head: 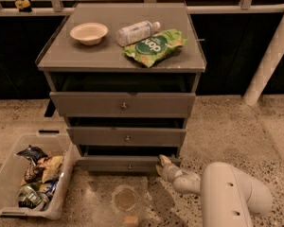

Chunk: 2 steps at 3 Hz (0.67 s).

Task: Open bottom drawer

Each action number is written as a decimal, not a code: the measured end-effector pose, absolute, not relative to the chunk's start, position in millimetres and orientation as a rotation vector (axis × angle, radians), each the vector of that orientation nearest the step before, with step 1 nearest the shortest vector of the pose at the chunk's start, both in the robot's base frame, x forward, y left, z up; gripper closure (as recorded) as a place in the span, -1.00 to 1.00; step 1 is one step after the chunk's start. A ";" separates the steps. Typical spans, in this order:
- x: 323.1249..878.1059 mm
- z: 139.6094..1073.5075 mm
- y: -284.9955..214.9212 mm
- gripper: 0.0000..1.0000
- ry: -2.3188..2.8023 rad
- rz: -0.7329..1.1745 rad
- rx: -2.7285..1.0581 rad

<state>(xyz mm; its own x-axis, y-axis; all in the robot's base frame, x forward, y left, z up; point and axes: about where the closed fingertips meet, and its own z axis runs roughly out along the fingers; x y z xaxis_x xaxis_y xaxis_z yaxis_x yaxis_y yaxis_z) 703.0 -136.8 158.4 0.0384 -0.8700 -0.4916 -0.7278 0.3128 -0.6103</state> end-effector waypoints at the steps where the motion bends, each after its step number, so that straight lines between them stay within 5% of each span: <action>1: 703.8 160.1 -137.1 1.00 1.721 -0.212 -1.461; 2: 703.0 157.2 -137.3 1.00 1.725 -0.216 -1.480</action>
Offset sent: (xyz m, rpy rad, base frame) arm -0.0345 -0.0113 -0.0782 -0.5451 0.1601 0.0710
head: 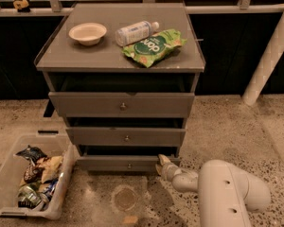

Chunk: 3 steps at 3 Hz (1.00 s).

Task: Open bottom drawer

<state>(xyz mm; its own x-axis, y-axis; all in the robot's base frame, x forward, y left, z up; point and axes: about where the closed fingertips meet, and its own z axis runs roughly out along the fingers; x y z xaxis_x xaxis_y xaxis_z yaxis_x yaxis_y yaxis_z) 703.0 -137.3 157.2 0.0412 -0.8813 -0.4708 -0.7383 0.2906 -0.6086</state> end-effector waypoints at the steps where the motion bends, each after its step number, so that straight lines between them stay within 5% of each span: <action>1: 694.0 151.5 -133.8 1.00 1.734 -0.202 -1.506; 3: 678.4 158.1 -130.8 1.00 1.731 -0.182 -1.502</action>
Offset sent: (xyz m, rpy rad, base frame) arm -0.3126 -0.0136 -0.2485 -0.1957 0.3891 0.3678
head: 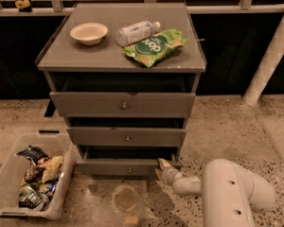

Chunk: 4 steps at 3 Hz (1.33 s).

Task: Open bottom drawer

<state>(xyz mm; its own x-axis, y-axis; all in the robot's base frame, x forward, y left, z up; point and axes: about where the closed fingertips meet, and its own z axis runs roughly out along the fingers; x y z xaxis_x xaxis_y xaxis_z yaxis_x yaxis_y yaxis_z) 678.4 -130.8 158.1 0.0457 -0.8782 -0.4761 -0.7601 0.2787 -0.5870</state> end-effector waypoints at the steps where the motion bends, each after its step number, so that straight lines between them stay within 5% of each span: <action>1: 678.4 158.2 -130.8 1.00 1.730 -0.182 -1.502; 4: 653.9 158.6 -124.8 1.00 1.682 -0.182 -1.535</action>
Offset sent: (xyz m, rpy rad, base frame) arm -0.0315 0.0054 -0.0110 -0.0554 -0.0607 0.0828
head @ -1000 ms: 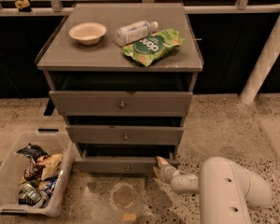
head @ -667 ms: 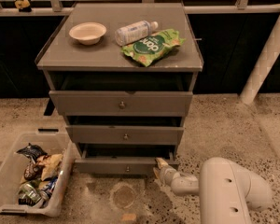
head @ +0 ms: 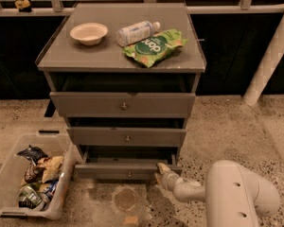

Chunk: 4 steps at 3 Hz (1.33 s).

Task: Open bottom drawer

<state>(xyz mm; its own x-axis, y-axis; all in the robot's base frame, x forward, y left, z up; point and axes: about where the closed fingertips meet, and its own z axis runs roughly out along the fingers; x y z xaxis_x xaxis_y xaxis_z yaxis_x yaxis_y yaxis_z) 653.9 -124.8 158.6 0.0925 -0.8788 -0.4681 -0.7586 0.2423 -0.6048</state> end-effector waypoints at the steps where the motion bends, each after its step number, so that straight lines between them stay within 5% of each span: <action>1: 653.5 158.1 -124.7 1.00 1.681 -0.182 -1.537; 4: 627.6 153.8 -119.3 1.00 1.656 -0.156 -1.538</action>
Offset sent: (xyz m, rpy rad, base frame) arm -0.1479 -0.0248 -0.0773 0.1044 -0.0422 0.1458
